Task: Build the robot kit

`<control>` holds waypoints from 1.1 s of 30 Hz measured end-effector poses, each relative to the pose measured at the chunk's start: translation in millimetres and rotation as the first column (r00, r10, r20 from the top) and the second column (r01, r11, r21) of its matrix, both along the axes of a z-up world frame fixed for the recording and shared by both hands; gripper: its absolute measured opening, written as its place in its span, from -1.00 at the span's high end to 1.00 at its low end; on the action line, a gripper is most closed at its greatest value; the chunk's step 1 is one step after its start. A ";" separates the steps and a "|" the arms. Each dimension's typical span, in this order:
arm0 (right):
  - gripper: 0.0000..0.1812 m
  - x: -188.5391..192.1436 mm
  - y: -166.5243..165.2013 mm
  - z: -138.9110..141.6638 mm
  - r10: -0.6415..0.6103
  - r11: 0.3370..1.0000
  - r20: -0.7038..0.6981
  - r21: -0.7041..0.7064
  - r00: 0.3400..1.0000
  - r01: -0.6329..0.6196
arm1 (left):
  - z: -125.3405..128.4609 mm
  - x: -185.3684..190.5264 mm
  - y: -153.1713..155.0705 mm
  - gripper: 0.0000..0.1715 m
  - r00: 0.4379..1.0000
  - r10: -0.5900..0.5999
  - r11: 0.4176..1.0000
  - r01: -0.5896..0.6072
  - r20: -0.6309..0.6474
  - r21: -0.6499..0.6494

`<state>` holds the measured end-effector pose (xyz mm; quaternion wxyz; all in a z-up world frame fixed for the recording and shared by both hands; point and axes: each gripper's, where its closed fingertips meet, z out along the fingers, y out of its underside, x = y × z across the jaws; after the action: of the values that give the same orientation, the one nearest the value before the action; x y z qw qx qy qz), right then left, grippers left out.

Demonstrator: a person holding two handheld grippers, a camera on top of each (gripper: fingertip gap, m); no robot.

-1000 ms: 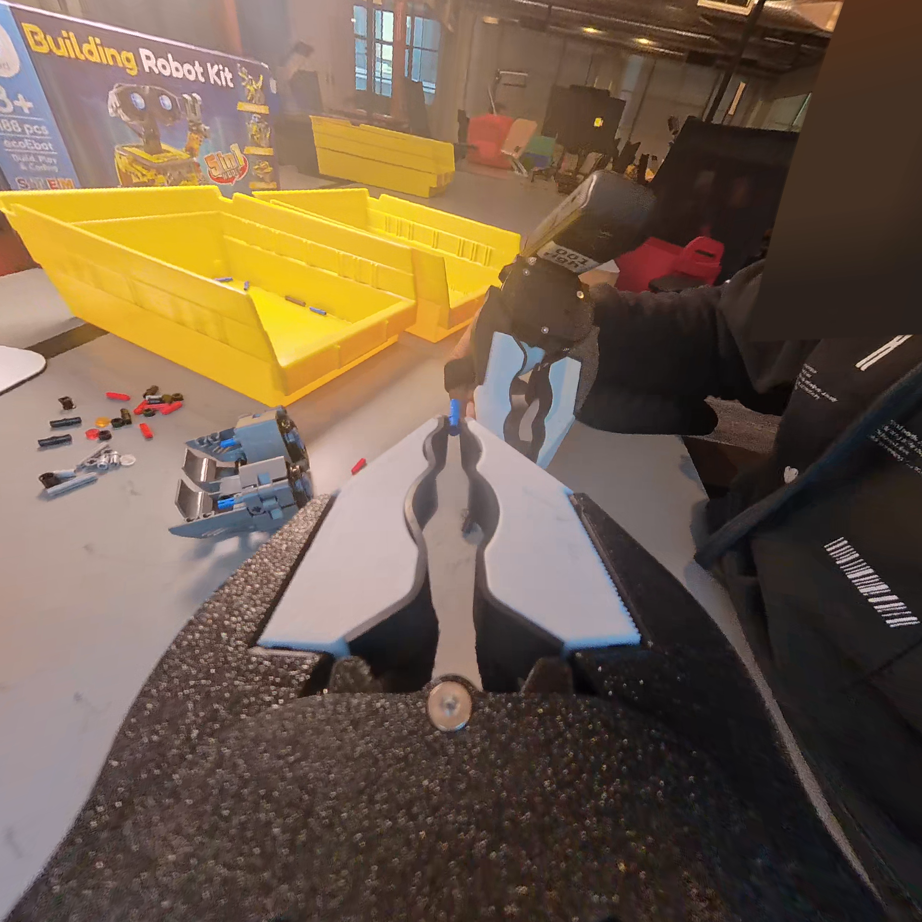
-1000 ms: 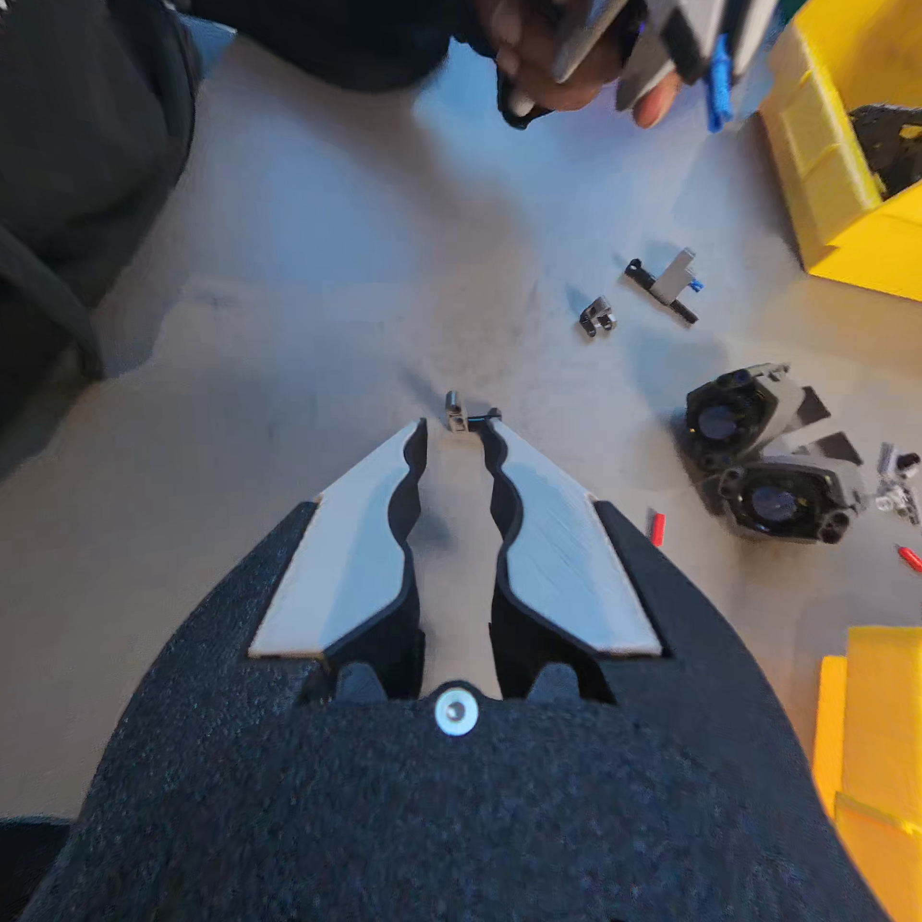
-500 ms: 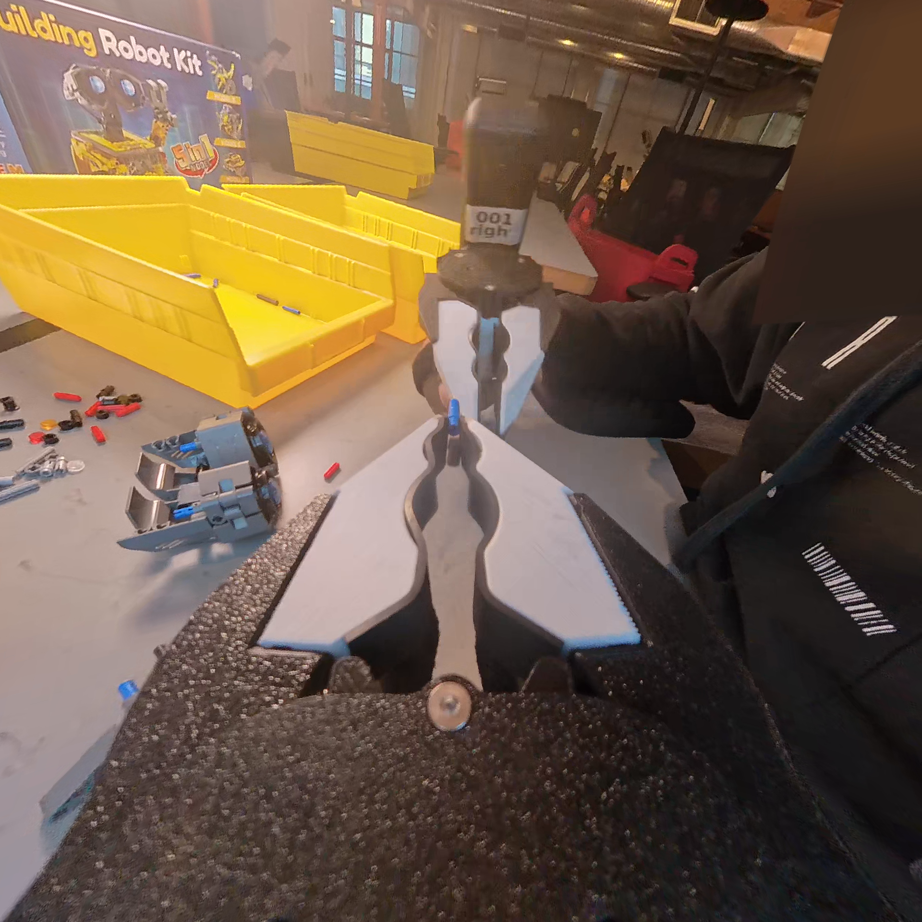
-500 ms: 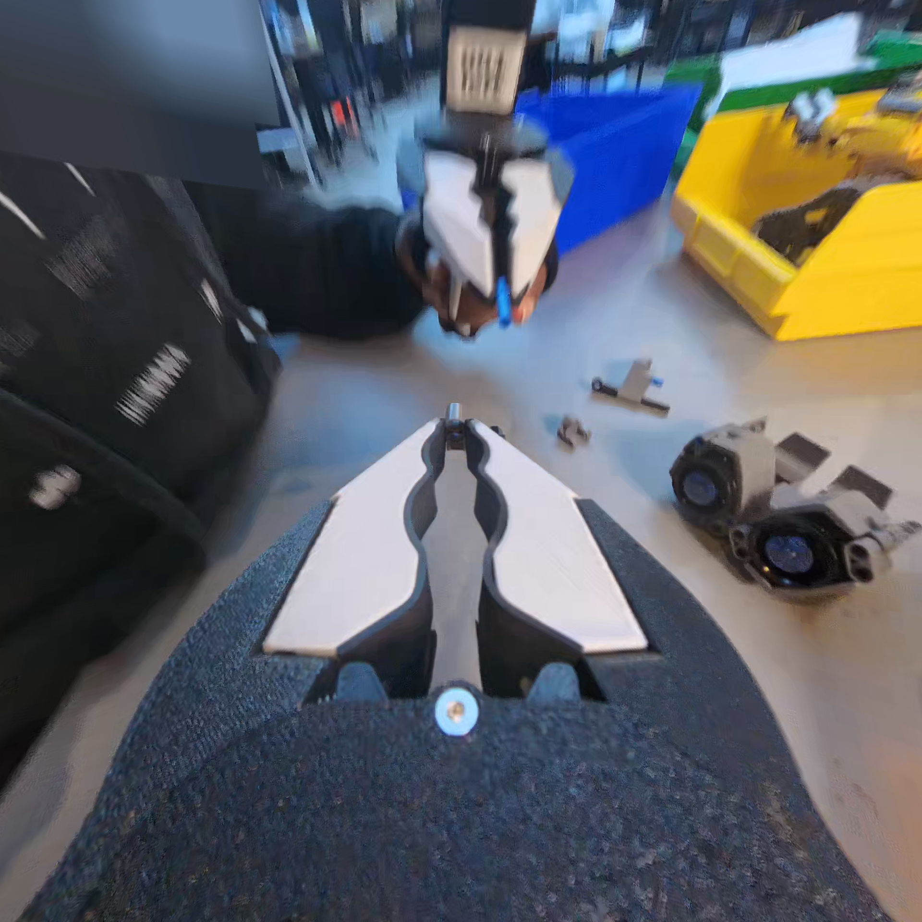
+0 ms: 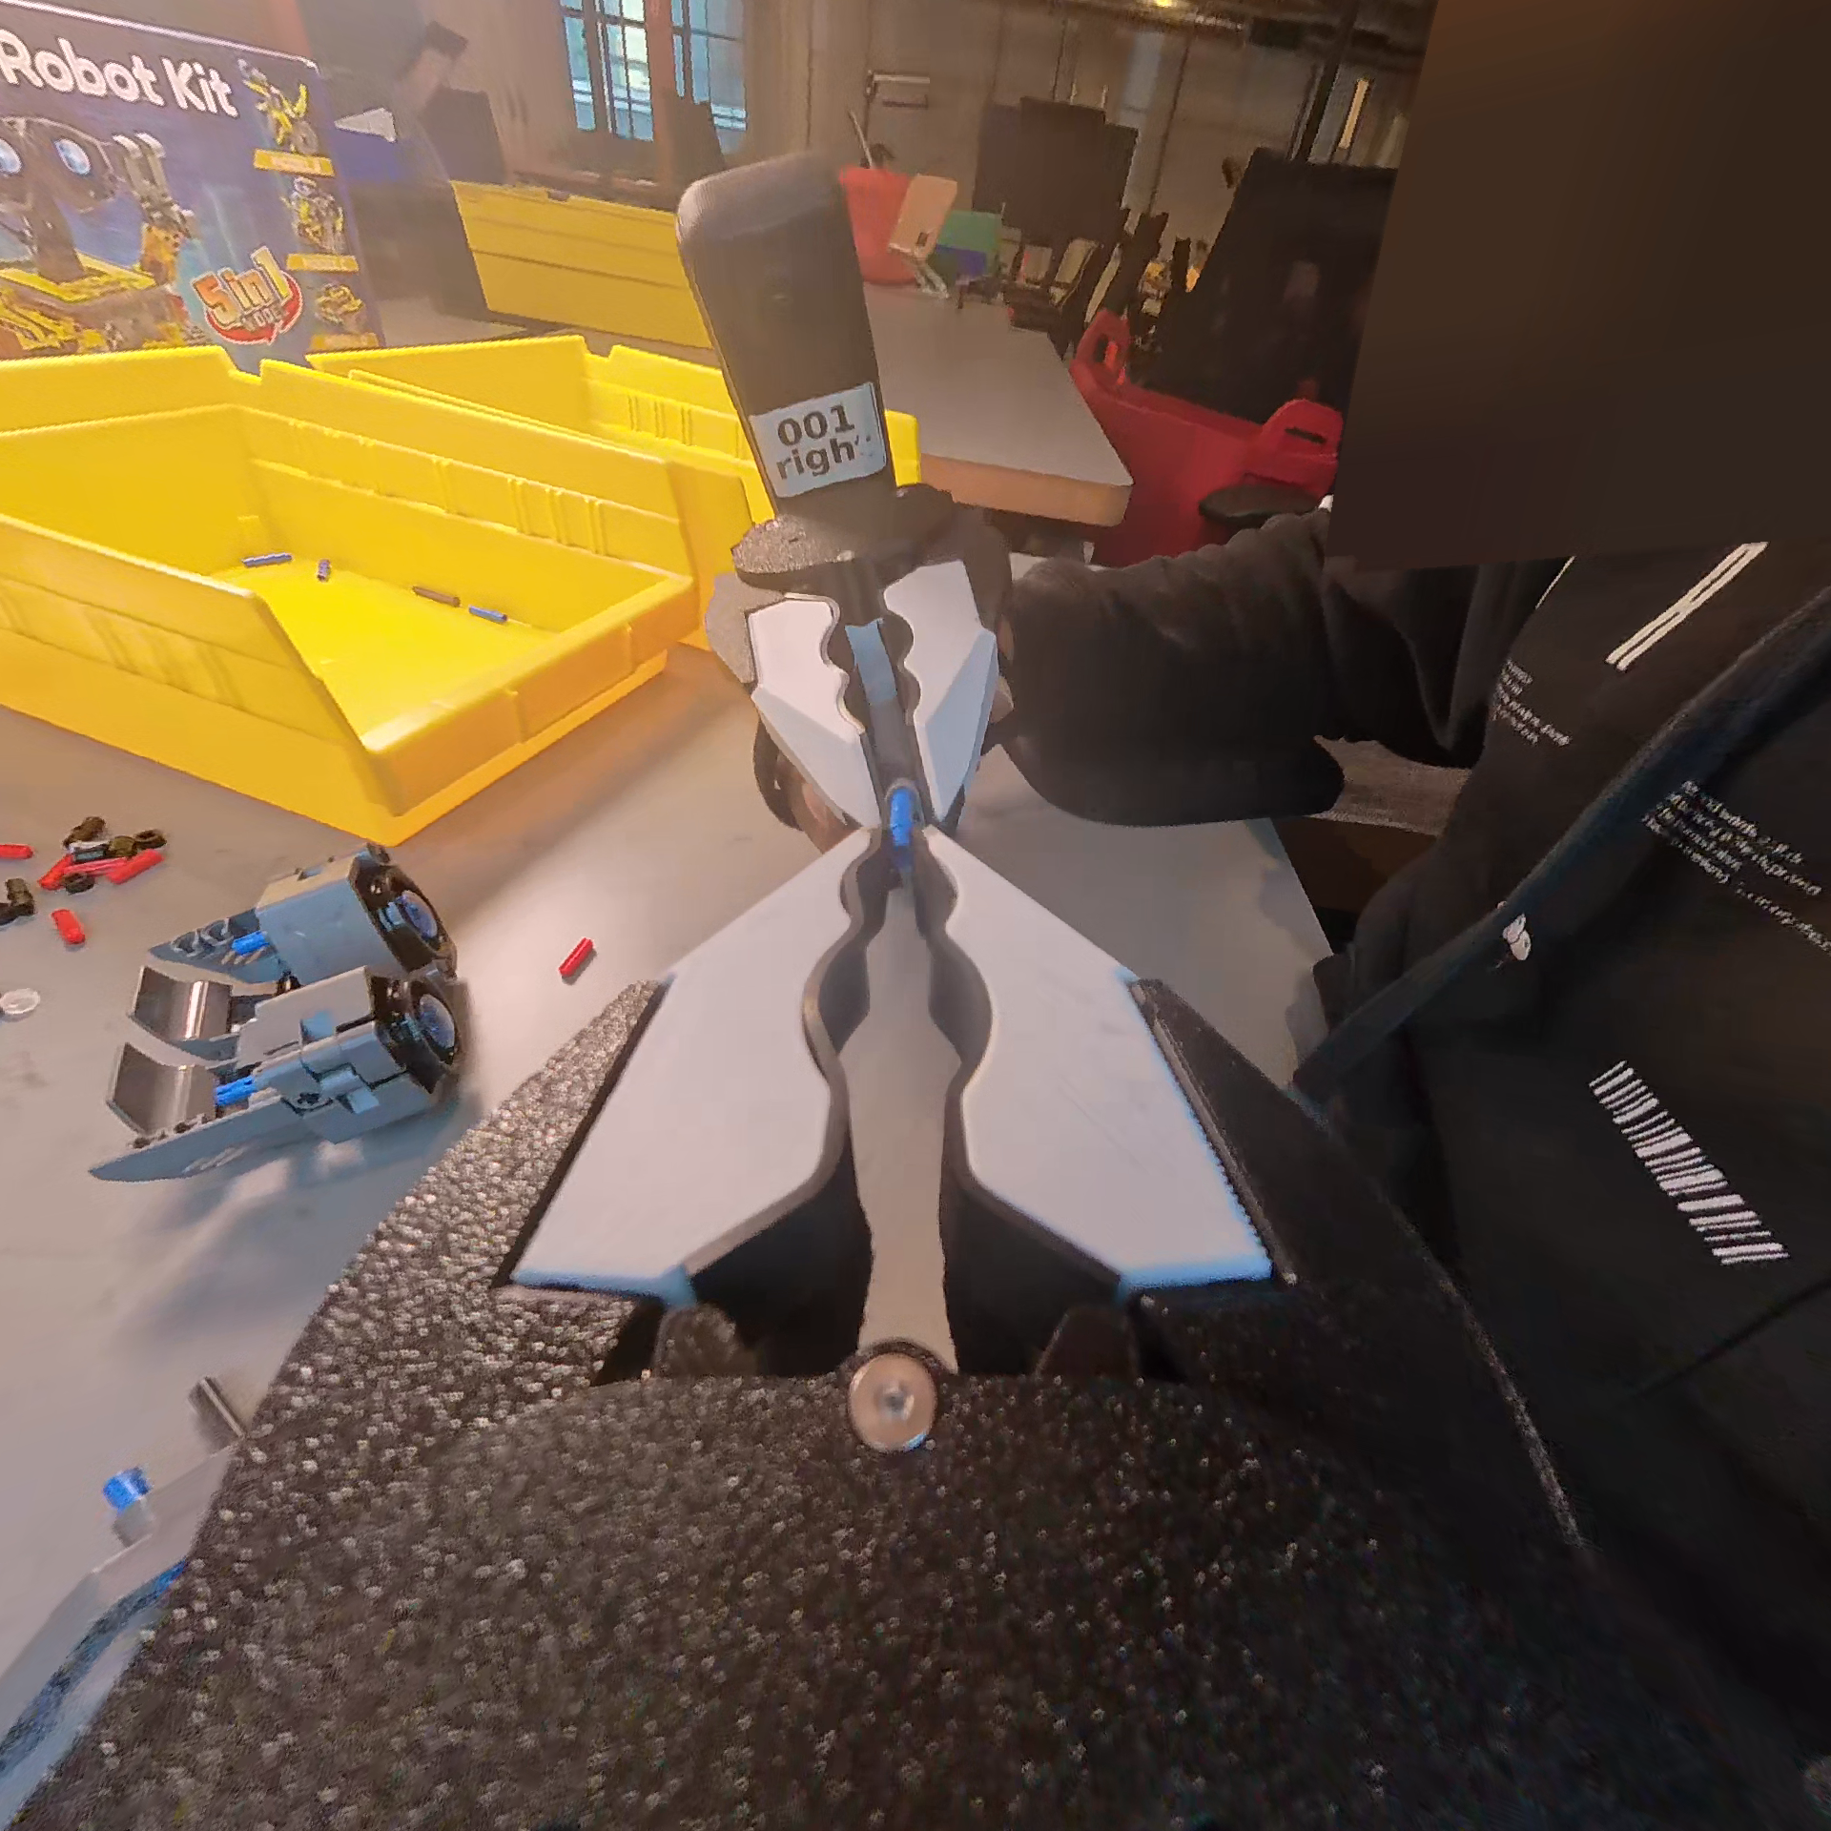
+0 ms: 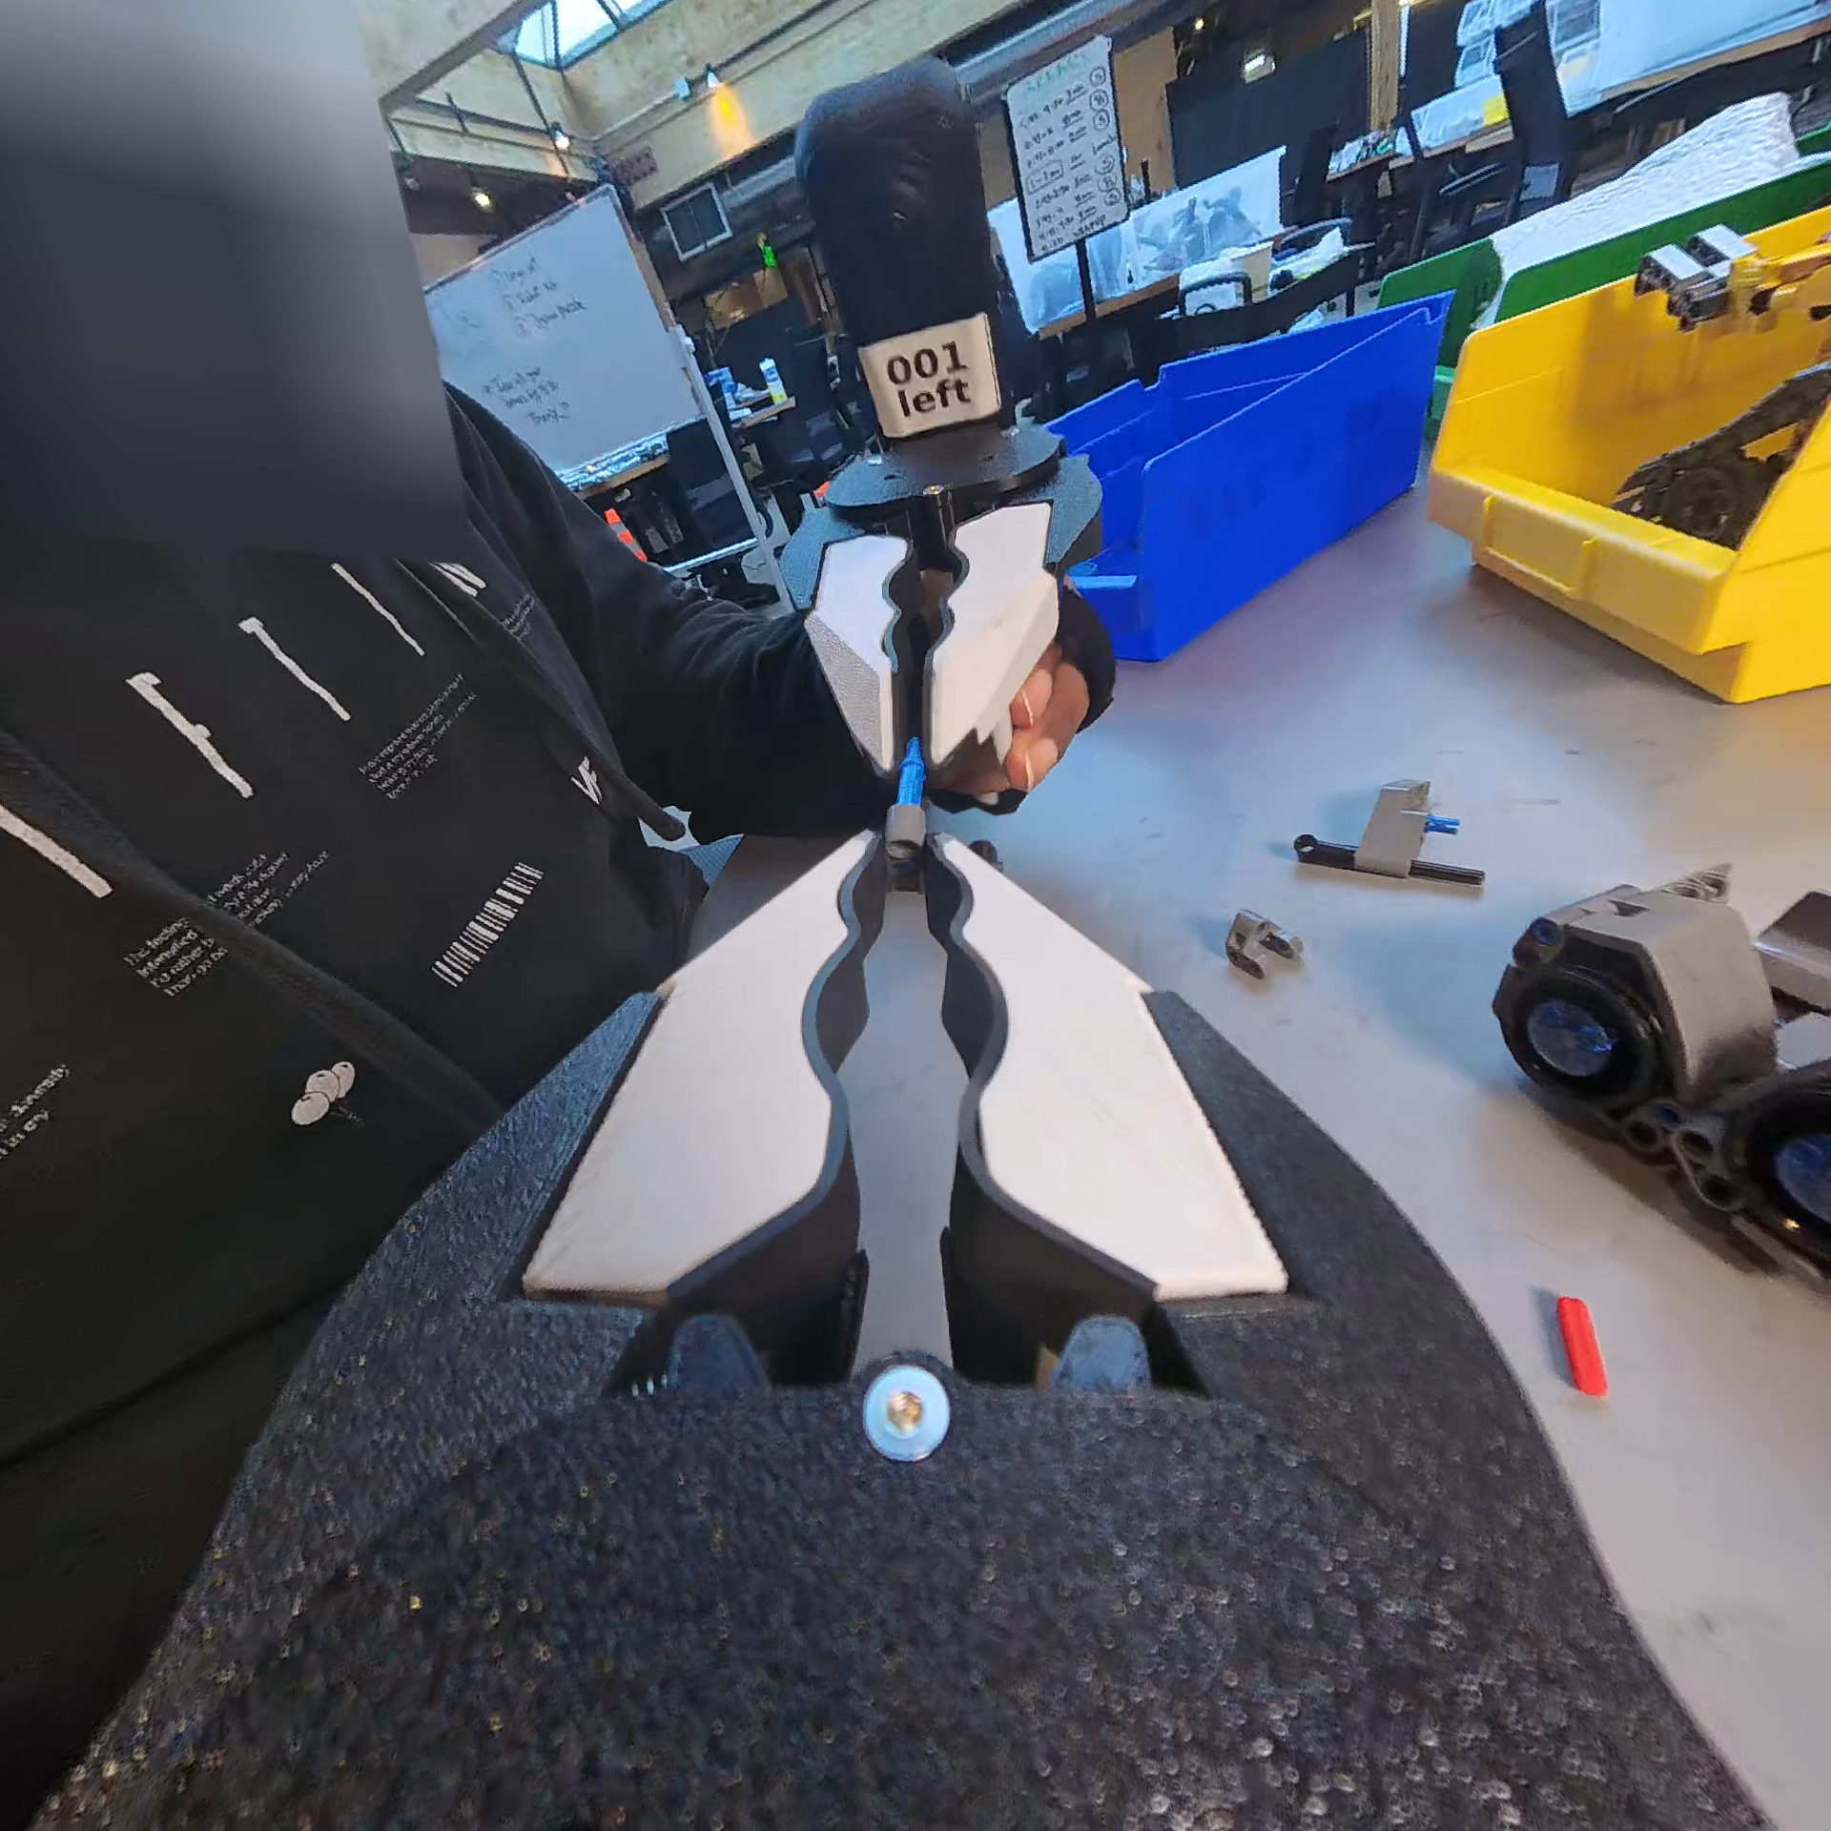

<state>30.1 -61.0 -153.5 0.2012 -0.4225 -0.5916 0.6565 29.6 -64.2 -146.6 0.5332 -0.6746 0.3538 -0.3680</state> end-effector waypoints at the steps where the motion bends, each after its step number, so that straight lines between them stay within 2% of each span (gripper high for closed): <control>1: 0.94 -0.1 -0.2 -2.9 0.000 1.000 0.012 0.017 1.000 0.000 | -3.0 0.3 -0.4 0.96 1.000 0.001 1.000 -0.001 -0.032 0.004; 7: 0.94 1.7 -4.4 -31.7 -0.010 0.963 0.152 0.269 0.988 -0.032 | -31.1 1.1 -6.2 0.96 0.957 -0.023 1.000 0.026 -0.289 0.007; 10: 0.95 1.9 -3.5 -50.9 -0.058 0.887 0.238 0.458 0.970 -0.060 | -47.7 1.0 -7.2 0.96 0.915 -0.021 1.000 0.027 -0.404 0.011; 13: 0.95 1.4 -3.0 -64.3 -0.107 0.815 0.286 0.574 0.952 -0.081 | -56.5 2.4 -7.0 0.96 0.902 -0.026 1.000 0.029 -0.430 0.001; 17: 0.95 3.8 -2.8 -67.3 -0.110 0.834 0.288 0.547 0.951 -0.069 | -57.8 5.8 -6.1 0.96 0.911 -0.031 0.999 0.037 -0.410 0.008; 19: 0.95 4.3 -3.5 -55.4 -0.088 0.889 0.237 0.457 0.967 -0.031 | -44.9 7.0 -5.5 0.96 0.950 -0.034 0.999 0.041 -0.310 0.015; 21: 0.95 5.2 -6.2 -32.0 -0.049 0.948 0.162 0.318 0.986 -0.005 | -27.4 9.5 -5.6 0.96 0.982 -0.045 0.999 0.050 -0.181 0.023; 28: 0.95 5.7 -10.9 -29.5 -0.045 0.934 0.168 0.358 0.985 -0.018 | -28.4 16.0 -8.4 0.96 0.975 -0.052 0.996 0.067 -0.216 0.061; 30: 0.95 4.7 -13.9 -37.3 -0.050 0.906 0.195 0.422 0.979 -0.038 | -37.6 17.6 -9.2 0.96 0.960 -0.057 0.995 0.077 -0.274 0.064; 33: 0.95 4.8 -14.2 -41.0 -0.053 0.907 0.208 0.420 0.977 -0.040 | -40.2 17.5 -8.8 0.96 0.962 -0.064 0.996 0.079 -0.264 0.044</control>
<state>34.9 -75.2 -194.5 0.2248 -0.4395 -0.7363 0.4627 47.1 -73.1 -186.8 0.4861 -0.6895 0.4551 -0.2848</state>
